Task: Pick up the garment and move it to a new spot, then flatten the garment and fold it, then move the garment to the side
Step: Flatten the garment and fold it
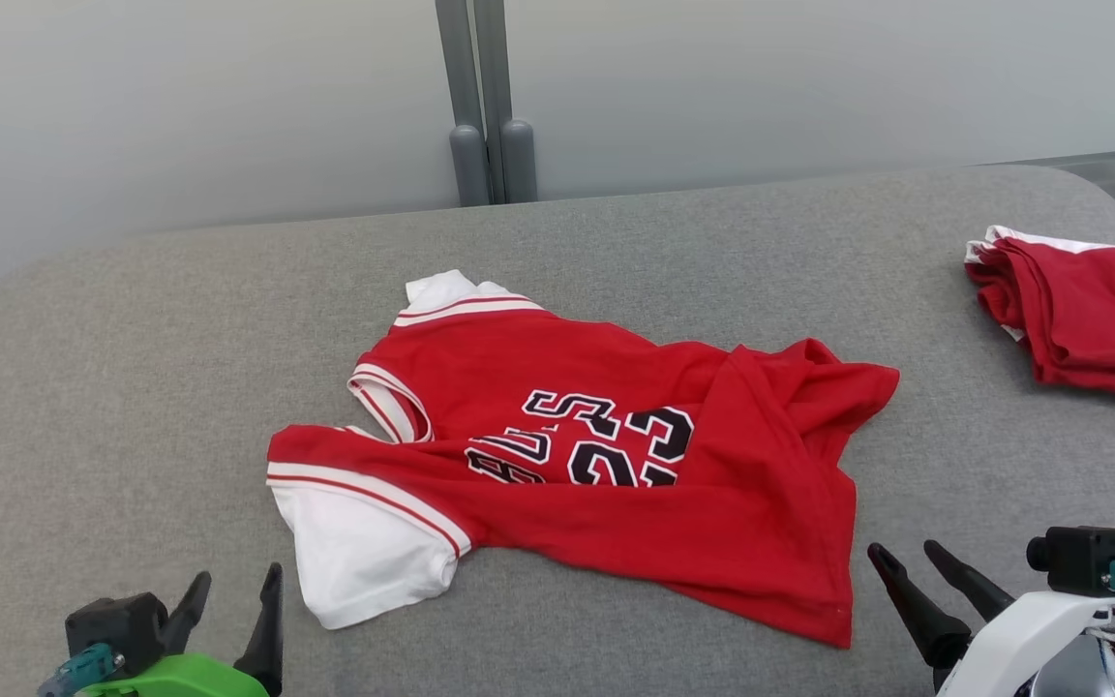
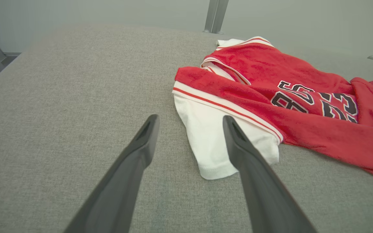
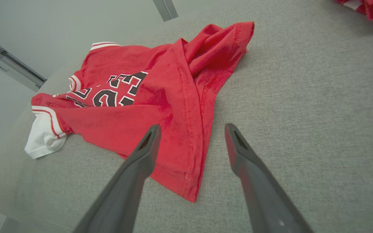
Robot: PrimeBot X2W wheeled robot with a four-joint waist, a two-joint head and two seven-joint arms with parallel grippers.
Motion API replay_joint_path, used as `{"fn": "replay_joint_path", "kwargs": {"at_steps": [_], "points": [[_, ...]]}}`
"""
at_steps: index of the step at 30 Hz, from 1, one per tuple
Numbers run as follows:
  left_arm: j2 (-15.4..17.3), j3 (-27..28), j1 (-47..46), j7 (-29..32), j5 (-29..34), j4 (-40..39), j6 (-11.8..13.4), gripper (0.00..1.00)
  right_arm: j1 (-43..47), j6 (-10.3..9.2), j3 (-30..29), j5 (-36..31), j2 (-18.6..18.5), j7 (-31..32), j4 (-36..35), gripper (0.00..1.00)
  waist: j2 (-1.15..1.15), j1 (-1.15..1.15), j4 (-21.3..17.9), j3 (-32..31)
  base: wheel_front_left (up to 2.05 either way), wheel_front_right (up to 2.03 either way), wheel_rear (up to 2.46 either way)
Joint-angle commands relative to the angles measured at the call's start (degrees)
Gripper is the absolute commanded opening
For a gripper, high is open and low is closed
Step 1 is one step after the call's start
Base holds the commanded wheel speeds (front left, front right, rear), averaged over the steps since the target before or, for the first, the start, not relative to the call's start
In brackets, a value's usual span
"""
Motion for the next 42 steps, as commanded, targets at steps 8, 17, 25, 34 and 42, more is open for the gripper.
{"fn": "replay_joint_path", "kwargs": {"at_steps": [8,17,25,34,42], "points": [[1.0,-3.4,-1.1,9.2,-2.9,-0.3,-1.8,1.0,-0.5,0.0,1.9,2.3,0.8,6.0,1.5,1.0,0.0,0.0,0.4,2.9,0.0,0.0,0.0],[-0.9,-6.2,-5.3,11.3,-3.9,5.6,-5.0,1.0,-3.2,0.0,3.5,0.4,2.7,7.2,5.4,1.0,0.0,0.0,0.4,5.1,0.0,0.0,0.0],[-2.4,-6.6,-8.5,10.6,-5.0,12.3,-6.8,1.0,-4.4,0.0,5.3,1.0,3.0,7.8,6.5,1.0,0.0,0.0,0.2,6.1,0.0,0.0,0.0],[-2.3,-6.3,-10.7,9.3,-5.3,16.5,-7.6,1.0,-4.8,0.0,6.4,1.6,2.5,7.7,6.9,0.91,0.0,0.0,-0.4,6.2,0.0,0.0,0.0],[-2.7,-6.9,-11.7,7.2,-4.5,17.8,-8.3,1.0,-5.3,0.0,7.8,2.4,2.5,6.9,7.4,0.67,0.0,0.0,-0.4,6.4,0.0,0.0,0.0]]}}
